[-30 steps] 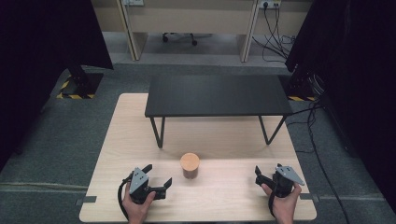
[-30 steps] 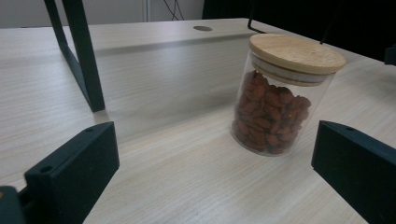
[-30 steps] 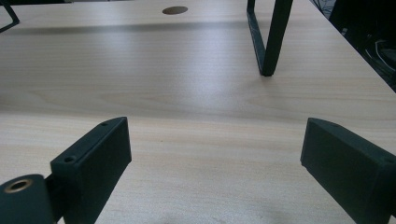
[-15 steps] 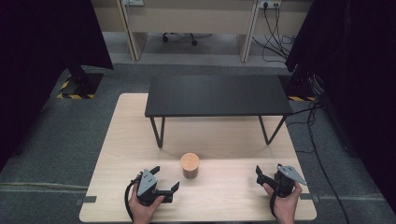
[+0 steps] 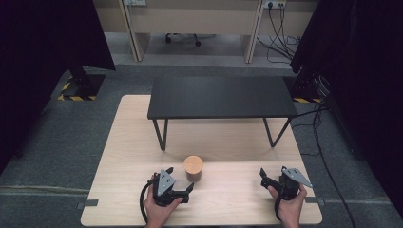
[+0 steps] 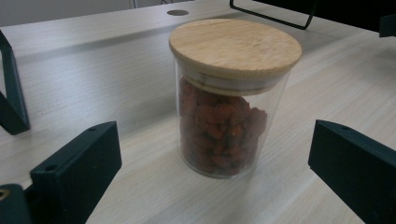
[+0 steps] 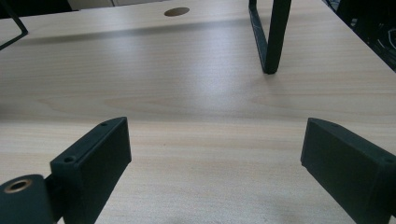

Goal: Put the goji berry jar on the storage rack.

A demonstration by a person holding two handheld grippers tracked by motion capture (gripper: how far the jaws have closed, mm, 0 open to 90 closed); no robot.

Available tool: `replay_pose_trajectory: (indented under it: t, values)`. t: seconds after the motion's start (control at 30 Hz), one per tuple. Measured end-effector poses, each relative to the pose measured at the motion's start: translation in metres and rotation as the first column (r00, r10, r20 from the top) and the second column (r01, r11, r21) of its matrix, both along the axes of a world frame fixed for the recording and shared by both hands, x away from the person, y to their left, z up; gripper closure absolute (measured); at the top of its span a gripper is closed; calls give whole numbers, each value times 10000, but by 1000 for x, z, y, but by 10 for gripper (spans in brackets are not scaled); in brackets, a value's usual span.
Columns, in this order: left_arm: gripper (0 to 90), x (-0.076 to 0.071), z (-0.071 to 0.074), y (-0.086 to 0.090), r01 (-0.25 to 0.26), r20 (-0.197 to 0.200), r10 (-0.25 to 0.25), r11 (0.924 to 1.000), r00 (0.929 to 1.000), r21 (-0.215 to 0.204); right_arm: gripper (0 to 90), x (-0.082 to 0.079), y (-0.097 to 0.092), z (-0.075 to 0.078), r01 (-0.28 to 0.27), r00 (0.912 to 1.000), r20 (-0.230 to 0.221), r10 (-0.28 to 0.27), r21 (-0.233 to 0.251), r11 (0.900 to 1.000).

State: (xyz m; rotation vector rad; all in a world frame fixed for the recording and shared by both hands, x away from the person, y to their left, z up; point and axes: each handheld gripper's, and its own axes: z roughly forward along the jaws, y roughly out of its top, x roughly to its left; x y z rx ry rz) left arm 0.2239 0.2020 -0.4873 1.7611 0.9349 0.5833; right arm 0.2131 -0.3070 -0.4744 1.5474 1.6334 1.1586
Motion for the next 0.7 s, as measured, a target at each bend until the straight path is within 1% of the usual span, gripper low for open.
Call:
replay_pose_trajectory:
  t: [0.17, 0.33, 0.47, 0.6, 0.7]
  values:
    - [23, 9, 1, -12, 25, -81, -24, 10000, 10000, 60, 85, 0, -1, 0, -16, 10000, 3, 16, 50, 10000]
    - [27, 15, 3, -17, 40, -163, -37, 9998, 9999, 173, 85, 0, -2, 0, -51, 10000, 2, 51, 61, 10000]
    - [29, 21, 4, -20, 20, -308, -16, 9999, 9995, 135, 85, 1, -2, 0, -73, 10000, 4, 73, 54, 10000]
    - [41, 26, 6, -25, 33, -375, -23, 9996, 9993, 270, 85, 0, -2, 0, -79, 10000, 14, 78, 59, 10000]
    - [66, 29, 7, -28, 55, -411, -40, 9992, 9991, 386, 86, 0, -2, 0, -93, 10000, 16, 92, 53, 9999]
